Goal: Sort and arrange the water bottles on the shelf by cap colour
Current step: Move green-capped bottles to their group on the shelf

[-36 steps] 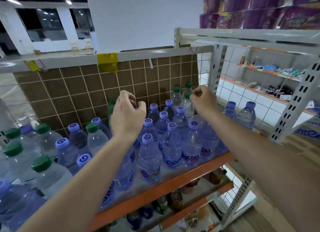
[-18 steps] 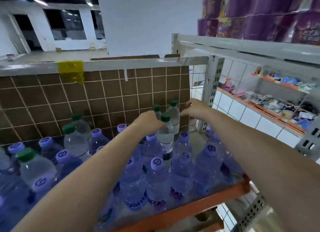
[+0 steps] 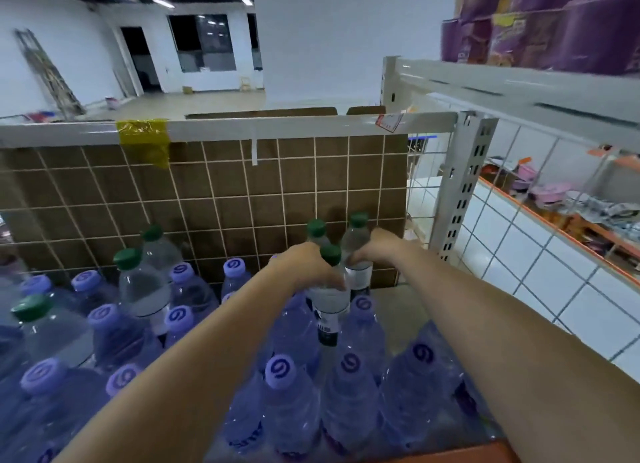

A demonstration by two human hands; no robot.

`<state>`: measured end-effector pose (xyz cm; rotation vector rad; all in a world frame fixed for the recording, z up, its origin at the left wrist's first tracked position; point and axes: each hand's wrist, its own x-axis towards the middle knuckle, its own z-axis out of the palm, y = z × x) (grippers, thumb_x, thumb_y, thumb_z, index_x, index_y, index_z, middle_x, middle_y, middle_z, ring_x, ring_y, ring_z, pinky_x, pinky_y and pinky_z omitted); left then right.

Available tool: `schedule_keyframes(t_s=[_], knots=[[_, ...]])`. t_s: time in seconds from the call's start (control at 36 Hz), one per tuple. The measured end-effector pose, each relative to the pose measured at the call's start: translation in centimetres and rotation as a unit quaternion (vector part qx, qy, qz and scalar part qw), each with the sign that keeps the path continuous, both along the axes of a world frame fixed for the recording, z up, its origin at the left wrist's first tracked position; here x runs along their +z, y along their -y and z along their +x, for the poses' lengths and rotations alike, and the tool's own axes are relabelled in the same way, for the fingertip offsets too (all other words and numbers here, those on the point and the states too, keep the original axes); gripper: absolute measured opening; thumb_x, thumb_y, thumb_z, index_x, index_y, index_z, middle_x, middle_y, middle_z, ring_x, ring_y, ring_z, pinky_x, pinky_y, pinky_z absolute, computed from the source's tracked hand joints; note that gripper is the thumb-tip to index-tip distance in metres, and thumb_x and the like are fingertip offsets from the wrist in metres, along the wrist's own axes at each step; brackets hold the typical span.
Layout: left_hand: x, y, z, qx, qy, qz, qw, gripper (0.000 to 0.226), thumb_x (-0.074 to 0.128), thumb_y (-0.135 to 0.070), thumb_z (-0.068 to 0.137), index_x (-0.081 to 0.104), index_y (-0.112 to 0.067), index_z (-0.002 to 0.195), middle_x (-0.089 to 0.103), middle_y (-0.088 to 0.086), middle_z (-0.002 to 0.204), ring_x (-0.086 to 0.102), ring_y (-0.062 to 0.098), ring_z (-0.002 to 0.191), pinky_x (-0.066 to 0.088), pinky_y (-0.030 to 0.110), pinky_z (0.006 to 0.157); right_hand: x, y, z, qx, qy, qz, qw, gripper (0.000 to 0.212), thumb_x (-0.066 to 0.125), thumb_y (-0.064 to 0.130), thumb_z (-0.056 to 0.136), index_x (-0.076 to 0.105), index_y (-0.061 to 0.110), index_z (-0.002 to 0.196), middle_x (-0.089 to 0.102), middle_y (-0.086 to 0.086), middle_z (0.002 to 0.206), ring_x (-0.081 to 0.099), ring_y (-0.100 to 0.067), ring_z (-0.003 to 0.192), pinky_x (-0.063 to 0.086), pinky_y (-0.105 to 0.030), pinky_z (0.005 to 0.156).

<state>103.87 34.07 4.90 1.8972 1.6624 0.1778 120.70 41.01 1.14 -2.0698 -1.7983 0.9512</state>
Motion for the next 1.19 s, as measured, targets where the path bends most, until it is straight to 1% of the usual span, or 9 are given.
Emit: schedule_keyframes(t_s=[0.11,0.22,0.39,0.58,0.69,0.83,1.0,1.11,1.19], knots=[[0.0,0.2,0.2,-0.050,0.001,-0.026,0.998,0.023,0.076,-0.031,0.077,0.053,-0.030,0.079,0.057,-0.001,0.085,0.054,0.014,0.074,0.049,0.026,0.061,0.3,0.6,-0.8,-0.004,-0.006,0.000,1.000,0.080,0.086,0.036,0.064,0.051,0.012,0.131,0.058,-0.007,0.127,0.057,-0.026,0.112,0.045,-0.030,0.074],[-0.2,0.3,0.1,-0.058,-0.003,-0.027,0.998,0.025,0.078,-0.032,0.074,0.054,-0.031,0.081,0.058,-0.002,0.087,0.056,0.014,0.078,0.049,0.025,0.062,0.1,0.6,-0.7,-0.003,-0.017,0.002,1.000,0.072,0.086,0.030,0.064,0.055,0.012,0.126,0.061,-0.008,0.120,0.059,-0.025,0.107,0.047,-0.029,0.071],[-0.4,0.8,0.5,-0.059,-0.018,0.024,0.998,0.026,0.076,-0.037,0.071,0.052,-0.029,0.069,0.052,-0.007,0.070,0.051,0.012,0.068,0.038,0.023,0.055,0.5,1.1,-0.7,-0.005,-0.018,0.032,0.999,0.082,0.087,0.027,0.064,0.048,0.013,0.134,0.057,-0.008,0.128,0.056,-0.028,0.115,0.050,-0.034,0.088],[1.2,1.8,-0.1,-0.010,0.021,0.096,0.995,0.031,0.078,-0.041,0.066,0.064,-0.022,0.086,0.066,0.000,0.085,0.063,0.017,0.079,0.053,0.029,0.063,3.2,2.4,-0.8,-0.046,-0.045,0.083,0.994,0.101,0.086,0.025,0.067,0.030,0.017,0.150,0.050,-0.008,0.141,0.050,-0.028,0.126,0.045,-0.035,0.101],[3.1,2.9,-0.8,0.032,0.105,0.137,0.984,0.034,0.077,-0.041,0.067,0.070,-0.022,0.094,0.069,-0.001,0.088,0.065,0.014,0.080,0.054,0.030,0.069,5.4,4.2,-1.4,-0.076,-0.074,0.127,0.986,0.090,0.084,0.021,0.070,0.034,0.015,0.145,0.050,-0.009,0.139,0.050,-0.027,0.125,0.042,-0.034,0.103],[5.4,4.5,-1.8,0.058,0.228,0.209,0.949,0.034,0.076,-0.041,0.071,0.064,-0.028,0.100,0.063,-0.014,0.084,0.056,-0.001,0.072,0.039,0.019,0.054,7.6,7.2,-2.0,-0.078,-0.119,0.278,0.950,0.074,0.082,0.022,0.070,0.040,0.016,0.131,0.055,-0.005,0.122,0.055,-0.026,0.107,0.046,-0.035,0.087],[7.7,7.1,-4.0,0.056,0.337,0.309,0.887,0.017,0.071,-0.037,0.072,0.060,-0.035,0.084,0.064,-0.003,0.098,0.062,0.012,0.087,0.050,0.029,0.077,10.5,11.2,-4.0,-0.104,-0.136,0.419,0.892,0.064,0.079,0.030,0.069,0.036,0.025,0.115,0.055,-0.001,0.114,0.058,-0.025,0.103,0.050,-0.039,0.086],[9.1,8.8,-6.0,0.057,0.335,0.377,0.862,0.022,0.065,-0.033,0.080,0.061,-0.023,0.098,0.067,-0.011,0.083,0.059,-0.007,0.072,0.041,0.011,0.065,12.1,13.8,-6.4,-0.106,-0.121,0.472,0.867,0.068,0.072,0.044,0.065,0.037,0.030,0.122,0.059,-0.001,0.117,0.060,-0.024,0.100,0.053,-0.042,0.084],[10.0,9.8,-7.7,0.071,0.306,0.415,0.854,0.028,0.060,-0.042,0.081,0.056,-0.025,0.103,0.069,-0.009,0.084,0.061,-0.002,0.073,0.047,0.017,0.068,13.1,15.6,-8.8,-0.105,-0.111,0.519,0.841,0.066,0.076,0.036,0.071,0.042,0.026,0.127,0.059,0.005,0.112,0.059,-0.017,0.094,0.051,-0.032,0.078]])
